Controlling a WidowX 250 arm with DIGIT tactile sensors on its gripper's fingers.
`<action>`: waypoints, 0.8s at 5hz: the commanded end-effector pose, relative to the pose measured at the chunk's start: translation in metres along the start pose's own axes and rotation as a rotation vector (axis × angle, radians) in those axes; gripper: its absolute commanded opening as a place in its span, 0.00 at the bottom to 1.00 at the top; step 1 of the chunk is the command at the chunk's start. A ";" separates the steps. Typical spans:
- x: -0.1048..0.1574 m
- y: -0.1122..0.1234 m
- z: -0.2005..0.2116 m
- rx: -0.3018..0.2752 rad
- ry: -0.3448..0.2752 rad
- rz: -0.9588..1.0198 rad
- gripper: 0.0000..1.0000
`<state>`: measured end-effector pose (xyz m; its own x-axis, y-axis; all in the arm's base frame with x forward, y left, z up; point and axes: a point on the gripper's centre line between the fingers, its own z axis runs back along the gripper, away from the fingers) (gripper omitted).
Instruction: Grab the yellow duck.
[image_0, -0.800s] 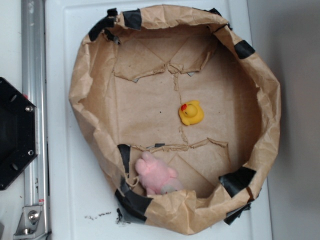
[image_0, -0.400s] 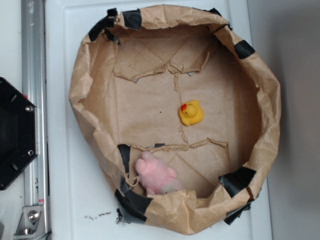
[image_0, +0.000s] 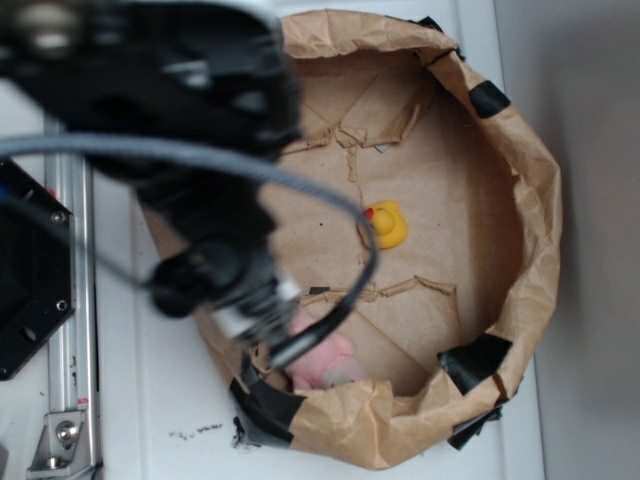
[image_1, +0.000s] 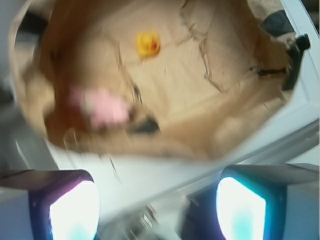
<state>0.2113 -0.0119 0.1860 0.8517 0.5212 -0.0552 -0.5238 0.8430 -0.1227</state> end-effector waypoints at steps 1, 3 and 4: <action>0.065 0.005 -0.070 0.037 -0.168 0.253 1.00; 0.083 0.019 -0.082 0.095 -0.240 0.269 1.00; 0.083 0.019 -0.082 0.095 -0.240 0.269 1.00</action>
<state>0.2710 0.0217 0.0863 0.6801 0.7198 0.1389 -0.7249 0.6886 -0.0195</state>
